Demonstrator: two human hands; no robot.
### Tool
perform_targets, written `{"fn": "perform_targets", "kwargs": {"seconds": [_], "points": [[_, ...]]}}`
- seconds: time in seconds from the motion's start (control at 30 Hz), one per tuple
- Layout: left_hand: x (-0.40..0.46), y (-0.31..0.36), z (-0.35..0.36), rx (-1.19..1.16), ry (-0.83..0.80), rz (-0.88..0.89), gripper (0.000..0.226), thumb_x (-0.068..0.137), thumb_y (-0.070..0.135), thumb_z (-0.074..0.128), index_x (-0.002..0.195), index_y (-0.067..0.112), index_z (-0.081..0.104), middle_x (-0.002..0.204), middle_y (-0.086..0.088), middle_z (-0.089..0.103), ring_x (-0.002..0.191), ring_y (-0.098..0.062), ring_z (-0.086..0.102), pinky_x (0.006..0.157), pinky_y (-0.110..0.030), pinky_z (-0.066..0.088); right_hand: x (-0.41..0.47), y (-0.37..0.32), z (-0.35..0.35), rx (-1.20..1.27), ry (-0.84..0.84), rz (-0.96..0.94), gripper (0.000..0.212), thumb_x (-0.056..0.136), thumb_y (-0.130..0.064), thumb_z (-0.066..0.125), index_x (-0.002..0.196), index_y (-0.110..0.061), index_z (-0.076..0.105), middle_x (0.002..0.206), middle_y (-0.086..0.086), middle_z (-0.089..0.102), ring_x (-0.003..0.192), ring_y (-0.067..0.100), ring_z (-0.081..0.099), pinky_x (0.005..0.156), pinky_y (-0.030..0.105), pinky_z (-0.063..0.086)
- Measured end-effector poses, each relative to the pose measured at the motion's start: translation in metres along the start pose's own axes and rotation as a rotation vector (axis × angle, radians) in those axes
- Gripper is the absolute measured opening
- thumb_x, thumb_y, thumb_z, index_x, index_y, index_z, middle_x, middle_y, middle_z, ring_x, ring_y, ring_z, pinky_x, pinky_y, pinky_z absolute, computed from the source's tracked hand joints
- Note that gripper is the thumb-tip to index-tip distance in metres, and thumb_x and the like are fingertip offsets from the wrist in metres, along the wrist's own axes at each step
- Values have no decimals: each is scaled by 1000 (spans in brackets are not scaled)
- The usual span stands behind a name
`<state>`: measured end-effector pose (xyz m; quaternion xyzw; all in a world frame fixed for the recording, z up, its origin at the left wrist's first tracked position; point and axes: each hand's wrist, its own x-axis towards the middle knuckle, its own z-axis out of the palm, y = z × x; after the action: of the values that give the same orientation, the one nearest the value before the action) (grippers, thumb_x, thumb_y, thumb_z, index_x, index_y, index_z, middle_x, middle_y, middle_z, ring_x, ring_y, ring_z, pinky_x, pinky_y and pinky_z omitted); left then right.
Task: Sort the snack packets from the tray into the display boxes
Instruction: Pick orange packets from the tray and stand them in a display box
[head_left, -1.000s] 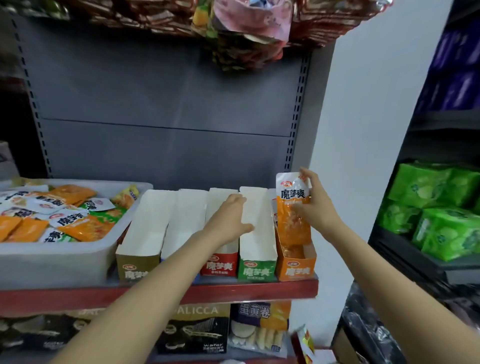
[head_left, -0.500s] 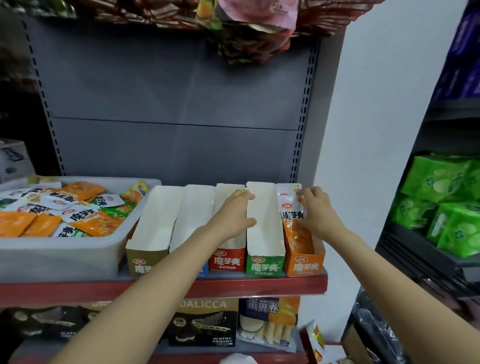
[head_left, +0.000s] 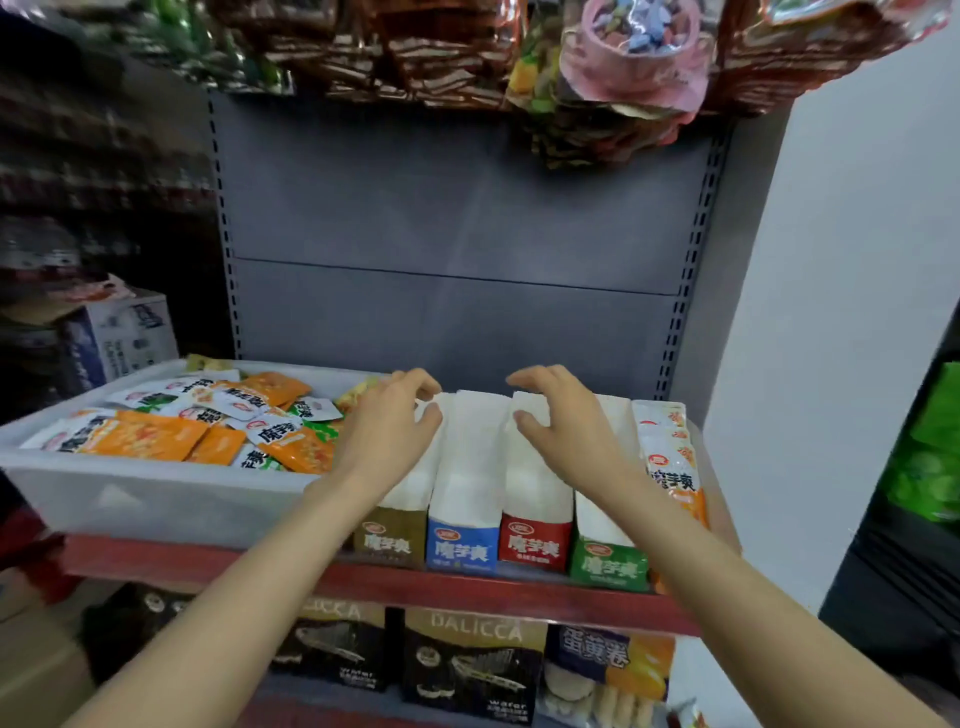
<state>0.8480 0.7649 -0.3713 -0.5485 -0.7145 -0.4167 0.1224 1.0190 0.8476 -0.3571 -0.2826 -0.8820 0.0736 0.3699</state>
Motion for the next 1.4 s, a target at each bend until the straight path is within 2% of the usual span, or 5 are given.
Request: {"fn": "perform_targets", "kwargs": {"seconds": [0.27, 0.77, 1.0, 1.13, 1.4], "points": [[-2, -123, -68, 491, -119, -340, 49, 85, 29, 60, 130, 14, 50, 135, -9, 48, 125, -30, 41, 98, -39, 40, 46, -90, 89, 92, -292, -96, 34, 91, -14, 55, 123, -5, 53, 124, 12, 56, 114, 27, 51, 92, 33, 40], [2, -159, -101, 388, -354, -451, 62, 76, 46, 66, 134, 34, 48, 141, 2, 45, 133, -23, 32, 104, -38, 33, 89, -151, 178, -115, -764, -28, 56, 96, -32, 49, 145, -14, 31, 146, 10, 40, 128, 28, 41, 99, 31, 34], [0, -163, -102, 348, -326, -429, 63, 74, 45, 70, 133, 35, 49, 137, 2, 49, 132, -22, 31, 101, -37, 31, 96, -142, 181, -23, -665, 59, 61, 86, -33, 65, 140, -17, 40, 143, 7, 43, 126, 25, 43, 96, 28, 36], [-4, -161, -101, 312, -240, -440, 62, 72, 43, 72, 130, 32, 52, 132, -1, 52, 128, -21, 37, 99, -34, 34, 97, -140, 177, 58, -615, 157, 56, 81, -28, 69, 131, -12, 47, 119, 7, 52, 110, 23, 49, 88, 31, 44], [-11, -161, -99, 227, -31, -379, 51, 81, 40, 62, 131, 34, 50, 130, 8, 57, 122, -20, 49, 93, -32, 42, 95, -134, 167, 365, -246, 243, 63, 66, -30, 81, 114, -25, 40, 115, 6, 56, 108, 25, 54, 86, 41, 52]]}}
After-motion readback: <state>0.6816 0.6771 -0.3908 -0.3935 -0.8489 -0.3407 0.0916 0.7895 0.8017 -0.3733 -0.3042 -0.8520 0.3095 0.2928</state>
